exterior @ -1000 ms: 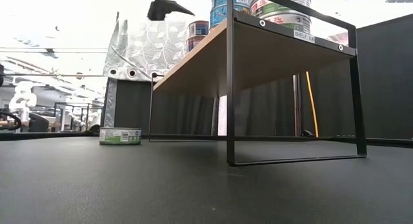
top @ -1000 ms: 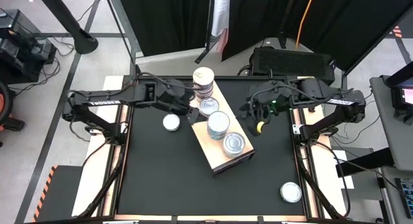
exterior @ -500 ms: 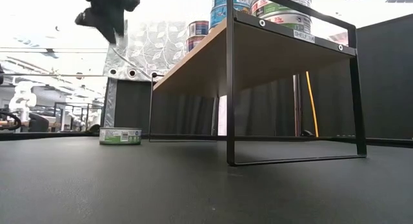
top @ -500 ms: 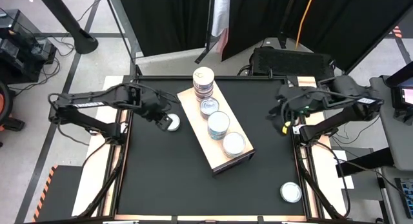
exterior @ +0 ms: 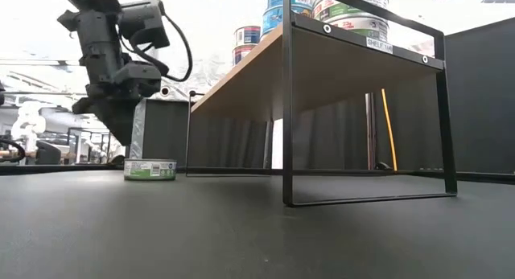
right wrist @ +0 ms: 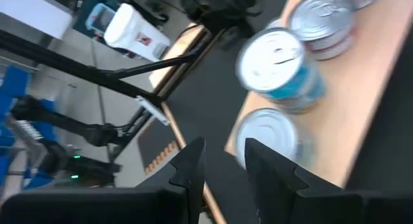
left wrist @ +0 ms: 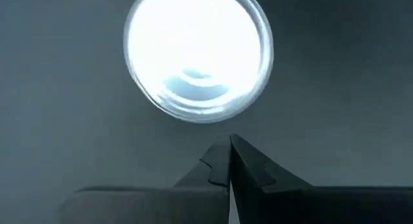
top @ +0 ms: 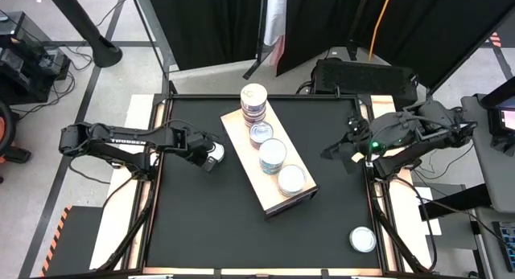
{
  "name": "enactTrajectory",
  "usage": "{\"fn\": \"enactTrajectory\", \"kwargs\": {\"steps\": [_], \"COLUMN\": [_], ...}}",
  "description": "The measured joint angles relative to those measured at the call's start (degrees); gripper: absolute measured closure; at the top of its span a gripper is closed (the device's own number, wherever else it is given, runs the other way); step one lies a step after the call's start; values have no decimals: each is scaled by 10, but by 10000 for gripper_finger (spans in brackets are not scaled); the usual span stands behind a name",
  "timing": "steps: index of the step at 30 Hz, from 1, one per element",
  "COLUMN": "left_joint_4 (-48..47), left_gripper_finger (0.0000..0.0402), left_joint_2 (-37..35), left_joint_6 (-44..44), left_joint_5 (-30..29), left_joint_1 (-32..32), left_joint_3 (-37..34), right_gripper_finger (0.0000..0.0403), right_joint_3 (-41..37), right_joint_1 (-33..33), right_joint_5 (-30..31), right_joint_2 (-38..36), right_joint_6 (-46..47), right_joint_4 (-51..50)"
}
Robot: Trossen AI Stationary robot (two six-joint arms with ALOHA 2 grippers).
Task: Stack canned seafood by type on shelf
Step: Stack the green tuna can on top of the stacked green tuna can on the shelf
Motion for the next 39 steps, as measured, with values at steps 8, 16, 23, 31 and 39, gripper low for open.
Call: {"fn": "enactTrajectory", "kwargs": {"steps": [8,16,23,31,39], "left_joint_4": [56,97,71,-8,-19], "left_gripper_finger": [397,398,398,398,398], "left_joint_2": [1,2,2,-9,-122], "left_joint_6": [12,11,-14,-118,-140], "left_joint_5": [-24,-42,-32,15,50], "left_joint_1": [0,0,-1,-43,-122], "left_joint_3": [-40,-77,-78,-79,31], "right_gripper_finger": [303,303,303,303,303], "right_joint_3": [0,0,0,0,0], "right_joint_1": [22,34,33,33,33], "right_joint_5": [-1,-3,-2,-2,-2], "right_joint_2": [40,66,68,68,68], "right_joint_6": [29,29,30,29,12], "right_joint_4": [37,67,88,88,88]}}
